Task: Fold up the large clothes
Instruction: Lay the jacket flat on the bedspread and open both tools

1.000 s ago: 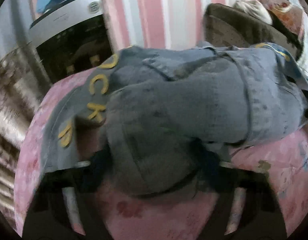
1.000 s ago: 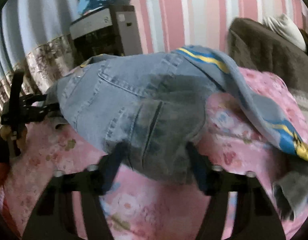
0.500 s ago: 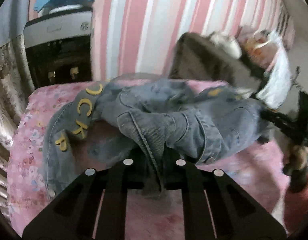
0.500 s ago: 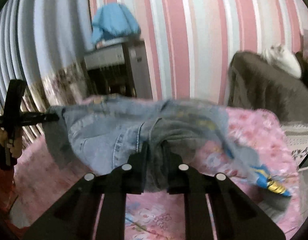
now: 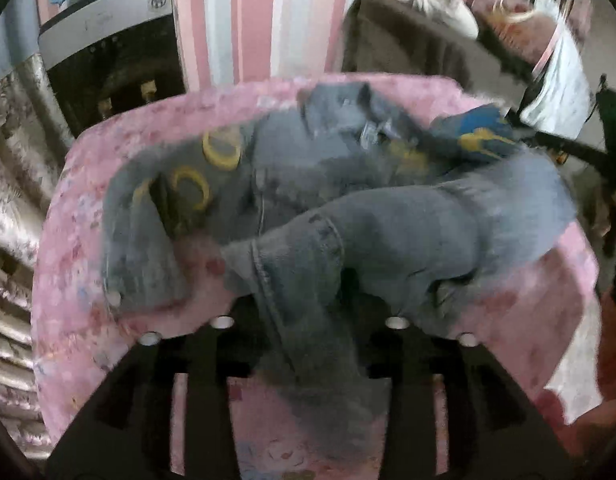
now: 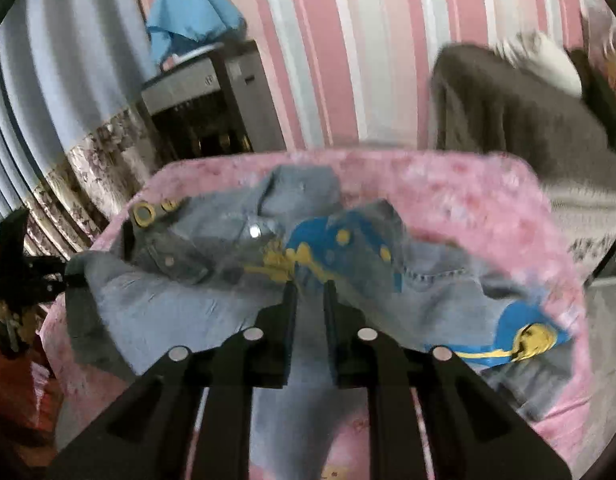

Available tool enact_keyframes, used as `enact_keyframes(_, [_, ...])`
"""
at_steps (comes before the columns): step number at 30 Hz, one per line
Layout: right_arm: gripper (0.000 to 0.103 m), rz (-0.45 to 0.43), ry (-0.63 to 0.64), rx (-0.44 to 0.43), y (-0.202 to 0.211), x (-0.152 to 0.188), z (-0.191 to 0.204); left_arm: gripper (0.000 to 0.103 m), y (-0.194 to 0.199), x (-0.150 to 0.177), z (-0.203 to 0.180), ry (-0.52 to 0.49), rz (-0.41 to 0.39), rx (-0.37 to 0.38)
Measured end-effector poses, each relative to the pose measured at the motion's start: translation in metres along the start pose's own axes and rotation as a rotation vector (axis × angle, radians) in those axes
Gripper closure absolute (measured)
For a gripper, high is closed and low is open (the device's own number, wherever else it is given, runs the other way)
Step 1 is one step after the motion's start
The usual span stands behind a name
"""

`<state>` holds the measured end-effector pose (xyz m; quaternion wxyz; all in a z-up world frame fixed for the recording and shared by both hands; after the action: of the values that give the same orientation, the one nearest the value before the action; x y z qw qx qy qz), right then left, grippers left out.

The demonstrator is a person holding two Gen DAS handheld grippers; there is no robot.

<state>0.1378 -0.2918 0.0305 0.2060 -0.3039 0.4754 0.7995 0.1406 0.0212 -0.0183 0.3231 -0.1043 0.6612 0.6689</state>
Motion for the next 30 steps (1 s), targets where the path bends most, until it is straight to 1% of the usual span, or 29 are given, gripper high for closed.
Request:
enact_keyframes(1, [0.061, 0.016, -0.018, -0.004, -0.005, 0.010, -0.006, 0.044, -0.002, 0.006, -0.002, -0.001, -0.004, -0.006])
enact_keyframes(2, [0.053, 0.020, -0.026, 0.000, -0.007, 0.017, -0.009, 0.034, -0.004, 0.007, -0.002, -0.005, -0.007, -0.014])
enact_keyframes(3, [0.047, 0.023, -0.034, 0.009, -0.008, 0.024, -0.014, 0.029, -0.003, 0.010, -0.002, -0.009, -0.019, -0.037])
enact_keyframes(4, [0.047, 0.018, -0.044, 0.001, -0.010, 0.029, -0.019, 0.026, -0.004, 0.010, -0.002, -0.006, -0.030, -0.054])
enact_keyframes(5, [0.047, 0.011, -0.058, -0.011, -0.009, 0.033, -0.021, 0.020, -0.004, 0.010, 0.000, 0.005, -0.039, -0.063])
enact_keyframes(6, [0.047, 0.000, -0.078, -0.022, -0.006, 0.036, -0.024, 0.019, -0.010, 0.012, 0.004, 0.032, -0.035, -0.052])
enact_keyframes(7, [0.046, -0.015, -0.101, -0.038, -0.002, 0.041, -0.025, 0.019, -0.015, 0.017, 0.005, 0.056, -0.020, -0.012])
enact_keyframes(9, [0.043, -0.038, -0.126, -0.087, 0.007, 0.054, -0.023, 0.019, -0.017, 0.028, -0.001, 0.076, -0.003, 0.041])
enact_keyframes(10, [0.039, -0.048, -0.126, -0.115, 0.012, 0.060, -0.021, 0.019, -0.017, 0.034, -0.004, 0.070, -0.006, 0.050])
enact_keyframes(11, [0.038, -0.057, -0.126, -0.140, 0.017, 0.068, -0.020, 0.019, -0.015, 0.040, -0.010, 0.050, -0.020, 0.043])
enact_keyframes(13, [0.037, -0.076, -0.128, -0.155, 0.025, 0.080, -0.019, 0.019, -0.012, 0.044, -0.017, 0.023, -0.042, 0.024])
enact_keyframes(14, [0.037, -0.081, -0.132, -0.173, 0.026, 0.085, -0.019, 0.021, -0.012, 0.043, -0.020, 0.018, -0.046, 0.027])
enact_keyframes(15, [0.036, -0.081, -0.133, -0.194, 0.026, 0.090, -0.018, 0.026, -0.015, 0.042, -0.025, 0.008, -0.044, 0.037])
enact_keyframes(16, [0.039, -0.065, -0.130, -0.214, 0.019, 0.094, -0.015, 0.033, -0.017, 0.041, -0.028, 0.000, -0.037, 0.044])
enact_keyframes(17, [0.040, -0.048, -0.127, -0.214, 0.014, 0.096, -0.014, 0.052, -0.020, 0.040, -0.032, -0.011, -0.028, 0.040])
enact_keyframes(18, [0.053, -0.026, -0.122, -0.218, 0.003, 0.099, -0.010, 0.078, -0.023, 0.039, -0.037, -0.028, -0.017, 0.026])
enact_keyframes(19, [0.074, -0.026, -0.118, -0.223, -0.003, 0.099, -0.008, 0.088, -0.026, 0.038, -0.039, -0.039, -0.007, 0.022])
enact_keyframes(20, [0.084, -0.029, -0.113, -0.223, -0.007, 0.099, -0.007, 0.089, -0.025, 0.036, -0.040, -0.032, 0.002, 0.030])
enact_keyframes(21, [0.090, -0.036, -0.107, -0.216, -0.009, 0.096, -0.006, 0.090, -0.021, 0.033, -0.039, -0.019, 0.006, 0.047])
enact_keyframes(22, [0.093, -0.056, -0.093, -0.215, -0.004, 0.090, -0.003, 0.093, -0.012, 0.031, -0.040, -0.023, 0.003, 0.065])
enact_keyframes(24, [0.094, -0.088, -0.054, -0.207, 0.011, 0.077, 0.008, 0.095, 0.018, 0.026, -0.040, -0.028, -0.019, 0.144])
enact_keyframes(26, [0.094, -0.116, -0.021, -0.216, 0.036, 0.059, 0.022, 0.098, 0.048, 0.020, -0.037, -0.031, -0.045, 0.192])
enact_keyframes(27, [0.094, -0.125, 0.001, -0.203, 0.048, 0.050, 0.027, 0.098, 0.066, 0.018, -0.033, -0.031, -0.065, 0.215])
enact_keyframes(28, [0.094, -0.127, 0.018, -0.195, 0.058, 0.041, 0.033, 0.098, 0.079, 0.016, -0.028, -0.027, -0.067, 0.245])
enact_keyframes(30, [0.094, -0.129, 0.044, -0.166, 0.072, 0.030, 0.038, 0.098, 0.087, 0.017, -0.019, -0.022, -0.039, 0.311])
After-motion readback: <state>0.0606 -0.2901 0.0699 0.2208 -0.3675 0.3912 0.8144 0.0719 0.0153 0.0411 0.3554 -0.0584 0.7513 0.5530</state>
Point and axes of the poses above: each gripper's, at about its wrist camera, not at the fingertips, and y roughly against the way its jaws point, z to its left, x to its underside, the point moved 5 cm from there along -y, roughly the way its jaws point, and after that the axes turned 12 degrees about -x, right-handed, at the moved point
